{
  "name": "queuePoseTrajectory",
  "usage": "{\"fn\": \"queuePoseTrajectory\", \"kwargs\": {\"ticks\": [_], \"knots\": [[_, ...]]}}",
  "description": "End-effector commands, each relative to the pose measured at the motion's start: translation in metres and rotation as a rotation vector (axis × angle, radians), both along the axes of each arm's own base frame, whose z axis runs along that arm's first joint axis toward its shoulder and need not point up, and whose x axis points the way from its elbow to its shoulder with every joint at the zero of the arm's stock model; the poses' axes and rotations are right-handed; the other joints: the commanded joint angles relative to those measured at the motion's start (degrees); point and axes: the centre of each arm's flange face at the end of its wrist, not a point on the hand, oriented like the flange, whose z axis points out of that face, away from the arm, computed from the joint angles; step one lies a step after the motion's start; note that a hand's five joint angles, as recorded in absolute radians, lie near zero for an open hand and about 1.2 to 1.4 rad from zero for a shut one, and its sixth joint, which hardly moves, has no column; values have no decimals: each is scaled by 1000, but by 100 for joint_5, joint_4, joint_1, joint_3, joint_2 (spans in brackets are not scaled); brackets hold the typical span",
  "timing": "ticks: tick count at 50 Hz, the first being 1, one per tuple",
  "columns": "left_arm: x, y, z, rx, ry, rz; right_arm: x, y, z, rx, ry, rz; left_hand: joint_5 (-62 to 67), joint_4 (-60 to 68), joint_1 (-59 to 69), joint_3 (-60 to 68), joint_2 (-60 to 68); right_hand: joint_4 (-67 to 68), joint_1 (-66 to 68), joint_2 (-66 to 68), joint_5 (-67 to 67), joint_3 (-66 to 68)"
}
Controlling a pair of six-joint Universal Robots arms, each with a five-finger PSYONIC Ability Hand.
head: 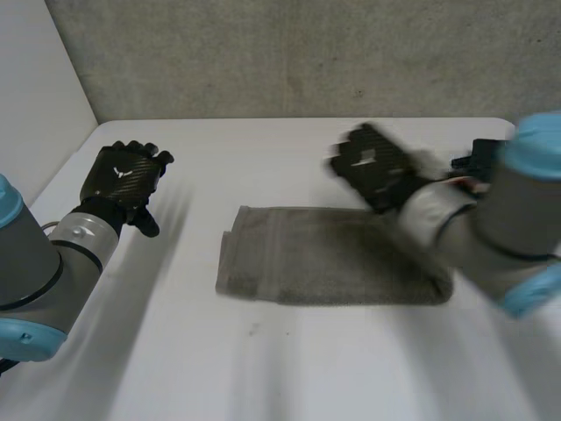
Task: Fold the laundry.
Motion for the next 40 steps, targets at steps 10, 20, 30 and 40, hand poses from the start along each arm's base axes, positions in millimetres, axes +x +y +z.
{"fn": "queuePoseTrajectory", "kwargs": {"ticks": [10,20,30,40], "knots": [[-5,5,-6,17,-5,-20,95,79,-80,167,99,334,-91,-148,-227,-172,-183,-3739,-2546,-3632,-3590,-3702],[-47,29,8,-32,27,-157,43,23,-20,455,-241,-54,-142,-199,-278,-223,-234,-5830,-4636,-5723,-5680,-5793],[-94,52,-4,54,141,-286,-40,8,-28,679,-374,-307,9,-48,-126,-71,-82,-5830,-4636,-5723,-5680,-5793],[-103,54,-48,187,47,-299,-83,17,-78,695,-222,-428,1169,1113,1034,1089,1078,-5117,-3924,-5010,-4967,-5080]]}}
